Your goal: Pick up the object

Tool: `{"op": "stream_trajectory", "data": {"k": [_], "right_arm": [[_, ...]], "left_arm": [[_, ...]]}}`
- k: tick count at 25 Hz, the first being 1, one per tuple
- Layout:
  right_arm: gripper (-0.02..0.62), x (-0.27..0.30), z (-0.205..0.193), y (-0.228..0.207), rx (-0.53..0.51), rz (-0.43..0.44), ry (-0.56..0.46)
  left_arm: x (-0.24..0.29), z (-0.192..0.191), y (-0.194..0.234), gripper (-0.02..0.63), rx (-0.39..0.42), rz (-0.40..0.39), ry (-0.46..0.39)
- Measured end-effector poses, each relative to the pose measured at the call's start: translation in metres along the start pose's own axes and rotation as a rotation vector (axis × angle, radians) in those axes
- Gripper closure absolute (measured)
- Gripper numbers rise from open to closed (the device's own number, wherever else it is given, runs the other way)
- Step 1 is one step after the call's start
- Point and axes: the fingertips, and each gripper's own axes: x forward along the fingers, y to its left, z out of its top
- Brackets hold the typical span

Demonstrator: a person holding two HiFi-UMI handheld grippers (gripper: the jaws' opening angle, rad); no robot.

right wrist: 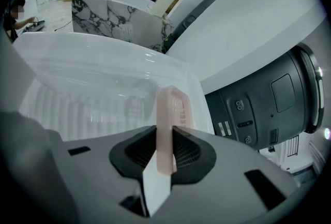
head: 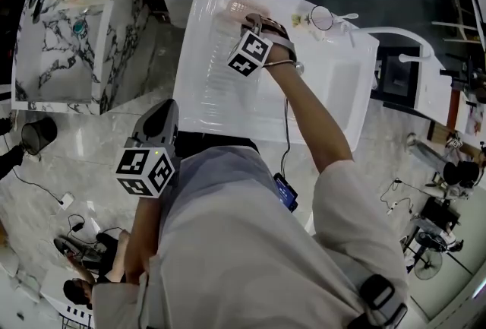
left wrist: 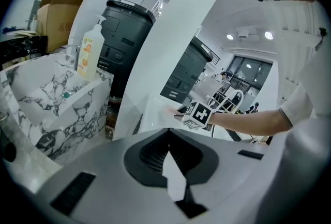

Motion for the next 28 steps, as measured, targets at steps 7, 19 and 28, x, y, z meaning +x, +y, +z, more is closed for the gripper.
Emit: {"op": "stream_trajectory", "data": {"k": [7, 19, 28], "right_arm": [[0.508, -0.008, -0.005, 0.006, 0.021, 0.009, 0.014], [0.508, -0.025, -0.01, 0.008, 0.101, 0.012, 0.001], [0.508, -0.037, -0.013, 0.009, 0.175, 0.021, -0.006]], "left_arm": [[-0.002, 0.0, -0.001, 0.604, 0.009, -0.014, -0.003], [-0.001, 0.002, -0.004, 0.604, 0.042, -0.036, -0.011], [0.001, -0.005, -0.004, 0.604, 0.102, -0.045, 0.033]]}}
